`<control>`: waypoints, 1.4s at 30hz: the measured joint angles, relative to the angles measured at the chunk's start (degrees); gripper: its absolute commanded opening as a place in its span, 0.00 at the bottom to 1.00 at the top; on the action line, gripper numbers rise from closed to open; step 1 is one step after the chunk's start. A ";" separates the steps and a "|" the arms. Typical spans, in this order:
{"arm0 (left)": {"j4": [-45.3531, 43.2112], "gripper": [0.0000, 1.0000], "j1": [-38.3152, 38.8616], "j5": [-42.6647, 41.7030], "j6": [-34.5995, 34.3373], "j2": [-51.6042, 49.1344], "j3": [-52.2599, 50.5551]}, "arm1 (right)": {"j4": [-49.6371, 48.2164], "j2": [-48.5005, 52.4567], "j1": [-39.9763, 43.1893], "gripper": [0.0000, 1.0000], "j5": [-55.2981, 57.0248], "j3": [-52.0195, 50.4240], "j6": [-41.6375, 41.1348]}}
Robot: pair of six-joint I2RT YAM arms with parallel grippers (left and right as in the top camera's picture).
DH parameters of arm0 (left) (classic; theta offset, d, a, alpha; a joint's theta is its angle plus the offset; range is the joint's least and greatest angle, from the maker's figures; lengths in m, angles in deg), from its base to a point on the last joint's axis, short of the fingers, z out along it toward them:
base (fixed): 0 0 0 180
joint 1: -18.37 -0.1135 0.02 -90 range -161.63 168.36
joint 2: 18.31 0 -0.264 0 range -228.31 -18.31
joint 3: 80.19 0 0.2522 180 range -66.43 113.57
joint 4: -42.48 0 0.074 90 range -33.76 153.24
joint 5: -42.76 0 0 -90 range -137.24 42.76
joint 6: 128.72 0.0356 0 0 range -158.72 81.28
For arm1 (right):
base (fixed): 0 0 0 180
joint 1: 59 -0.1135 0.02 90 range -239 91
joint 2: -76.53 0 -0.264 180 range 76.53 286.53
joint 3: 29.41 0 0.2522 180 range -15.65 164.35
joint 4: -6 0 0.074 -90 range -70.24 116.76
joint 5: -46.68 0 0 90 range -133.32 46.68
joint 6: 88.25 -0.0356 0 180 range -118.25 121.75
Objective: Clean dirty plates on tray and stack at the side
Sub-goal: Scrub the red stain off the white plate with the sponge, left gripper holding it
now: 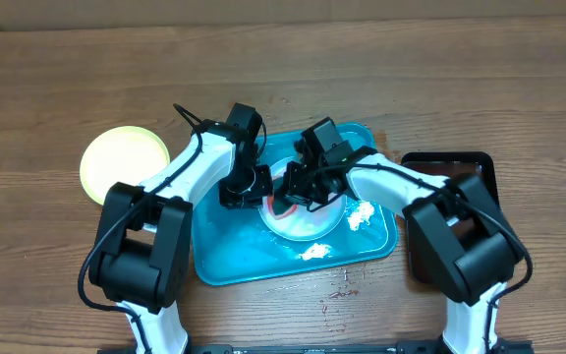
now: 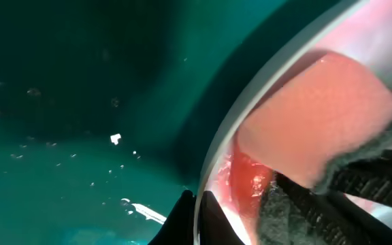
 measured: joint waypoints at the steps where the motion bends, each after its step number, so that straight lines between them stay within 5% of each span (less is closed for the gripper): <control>1: 0.00 0.04 -0.07 -0.07 0.09 -0.02 0.00 | 0.15 0.09 0.09 0.04 -0.33 0.24 -0.33; 11: -0.17 0.04 -0.15 -0.50 0.17 -0.02 0.00 | 1.53 0.63 3.41 0.04 -2.12 0.52 -3.74; 21: -1.16 0.04 -0.15 -1.90 0.17 -0.11 0.04 | 19.41 0.66 16.31 0.04 -0.92 5.25 3.30; 33: -1.31 0.04 0.22 -2.73 0.15 -0.24 0.09 | 36.68 0.68 15.26 0.04 0.48 6.71 18.60; 42: -1.09 0.04 0.17 -1.70 0.17 -0.24 0.09 | 33.46 0.96 9.22 0.04 -2.49 6.40 20.17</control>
